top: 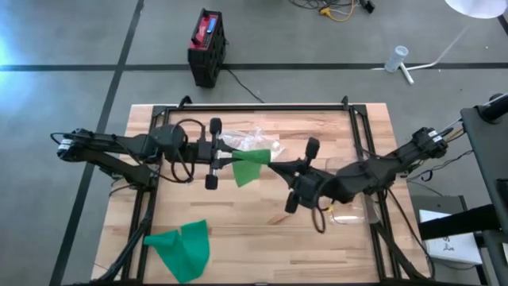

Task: Roll bandage
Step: Roll the green bandage

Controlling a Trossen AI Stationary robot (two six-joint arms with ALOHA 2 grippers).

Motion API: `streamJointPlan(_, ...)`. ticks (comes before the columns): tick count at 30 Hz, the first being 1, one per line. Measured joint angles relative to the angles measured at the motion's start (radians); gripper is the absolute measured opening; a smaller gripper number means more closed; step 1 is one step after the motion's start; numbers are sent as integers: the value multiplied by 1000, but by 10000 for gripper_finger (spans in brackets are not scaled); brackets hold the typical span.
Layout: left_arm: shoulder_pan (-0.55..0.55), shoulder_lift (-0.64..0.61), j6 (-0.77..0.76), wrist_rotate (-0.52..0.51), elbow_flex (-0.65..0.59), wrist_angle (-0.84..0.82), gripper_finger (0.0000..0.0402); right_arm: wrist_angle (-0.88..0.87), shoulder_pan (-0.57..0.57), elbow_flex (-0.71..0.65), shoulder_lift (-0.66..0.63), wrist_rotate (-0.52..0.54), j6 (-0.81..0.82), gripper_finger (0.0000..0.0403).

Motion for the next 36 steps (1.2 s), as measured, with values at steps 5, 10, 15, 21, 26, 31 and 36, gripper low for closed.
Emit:
streamJointPlan(5, -17, 0, 64, 1, -1, -1, 27, 13, -45, 0, 5, -52, 23, 2)
streamJointPlan(10, -41, 0, 144, -4, -2, -2, 30, -114, -87, 0, 10, -61, 142, 2)
streamJointPlan(15, -59, 1, 210, -13, -5, -16, 27, -236, -86, 1, 10, -67, 246, 2)
streamJointPlan(21, -60, 0, 211, -8, -4, 8, 30, -240, -59, 3, 8, 56, 105, 2)
streamJointPlan(26, -60, 4, 208, -12, -1, -12, 29, -171, -36, 31, 8, 40, 0, 2)
streamJointPlan(31, -60, 7, 199, -31, -1, -6, 33, -108, -47, 32, 13, -138, -8, 2)
streamJointPlan(36, -60, 13, 145, -51, -1, -27, 28, -182, -64, 30, 30, -158, -3, 2)
